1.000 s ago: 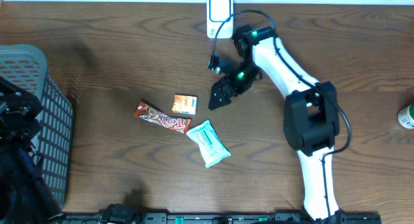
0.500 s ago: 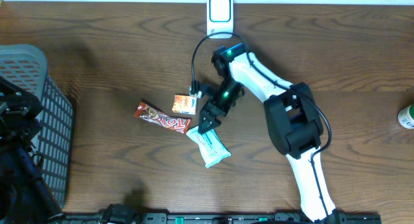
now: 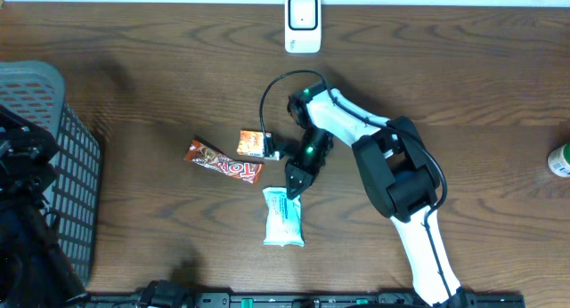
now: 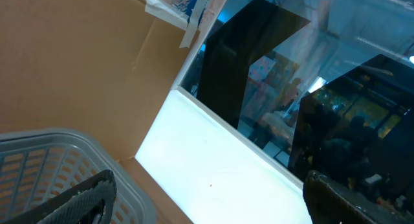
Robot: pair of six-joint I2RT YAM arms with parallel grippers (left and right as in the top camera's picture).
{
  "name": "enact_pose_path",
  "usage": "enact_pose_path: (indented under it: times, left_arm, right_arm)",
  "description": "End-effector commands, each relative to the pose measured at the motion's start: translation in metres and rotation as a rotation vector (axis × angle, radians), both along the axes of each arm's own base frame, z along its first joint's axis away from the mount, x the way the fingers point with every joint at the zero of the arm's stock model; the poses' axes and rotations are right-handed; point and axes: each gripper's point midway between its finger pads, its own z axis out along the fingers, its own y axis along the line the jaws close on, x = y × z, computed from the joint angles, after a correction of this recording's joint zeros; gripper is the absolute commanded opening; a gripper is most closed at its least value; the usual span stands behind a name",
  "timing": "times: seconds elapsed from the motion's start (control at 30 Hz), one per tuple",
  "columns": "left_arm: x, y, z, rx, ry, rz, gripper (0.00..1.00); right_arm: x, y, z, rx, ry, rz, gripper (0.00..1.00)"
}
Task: Scan the item barcode
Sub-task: 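Lift the wipes pack with the right gripper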
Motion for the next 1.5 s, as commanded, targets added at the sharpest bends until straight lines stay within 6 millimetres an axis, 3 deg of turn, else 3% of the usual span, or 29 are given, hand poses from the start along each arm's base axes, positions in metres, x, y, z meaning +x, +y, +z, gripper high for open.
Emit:
enact_pose_path:
  times: [0.0,0.13,0.3,0.37,0.47,0.53,0.57,0.6,0.7,0.87,1.2,1.3,1.47]
  left_arm:
    - [-0.003,0.001,0.0,-0.008,-0.008,0.001,0.93]
    - [-0.002,0.001,0.0,-0.007,-0.008,0.001,0.92]
    - [-0.002,0.001,0.0,-0.007,-0.008,0.001,0.93]
    - [-0.003,0.001,0.0,-0.008,-0.009,0.001,0.93]
    - [-0.002,0.001,0.0,-0.008,-0.008,0.001,0.93]
    - [-0.002,0.001,0.0,-0.007,-0.008,0.001,0.93]
    - [-0.003,0.001,0.0,-0.008,-0.009,0.001,0.93]
    - [-0.003,0.001,0.0,-0.008,-0.009,0.001,0.93]
    - [-0.003,0.001,0.0,-0.008,-0.009,0.001,0.93]
    - [-0.003,0.001,0.0,-0.008,-0.009,0.001,0.93]
    - [-0.003,0.001,0.0,-0.008,-0.008,0.001,0.93]
    - [-0.003,0.001,0.0,-0.008,-0.008,0.001,0.93]
    - [-0.003,0.001,0.0,-0.008,-0.008,0.001,0.93]
  right_arm:
    - [0.03,-0.004,0.025,-0.026,-0.065,-0.05,0.02]
    - [0.069,-0.012,0.062,-0.144,-0.23,-0.154,0.01]
    - [0.131,-0.065,0.099,-0.533,-0.644,-0.359,0.01]
    - [0.134,-0.074,0.115,-0.59,-0.723,-0.373,0.01]
    - [0.125,-0.063,0.125,-0.547,-0.718,-0.364,0.01]
    - [0.113,-0.045,0.121,-0.442,-0.648,-0.319,0.47]
    - [0.108,-0.035,0.118,-0.372,-0.603,-0.287,0.63]
    - [0.098,-0.022,0.114,-0.262,-0.54,-0.234,0.99]
    - [0.09,-0.013,0.092,-0.11,-0.46,-0.178,0.99]
    - [0.095,-0.018,0.054,-0.027,-0.417,-0.223,0.99]
    - [0.096,-0.022,0.041,0.133,-0.338,-0.233,0.99]
    - [0.09,-0.016,0.035,0.168,-0.297,-0.218,0.99]
    - [0.07,-0.016,0.008,0.124,-0.196,-0.187,0.99]
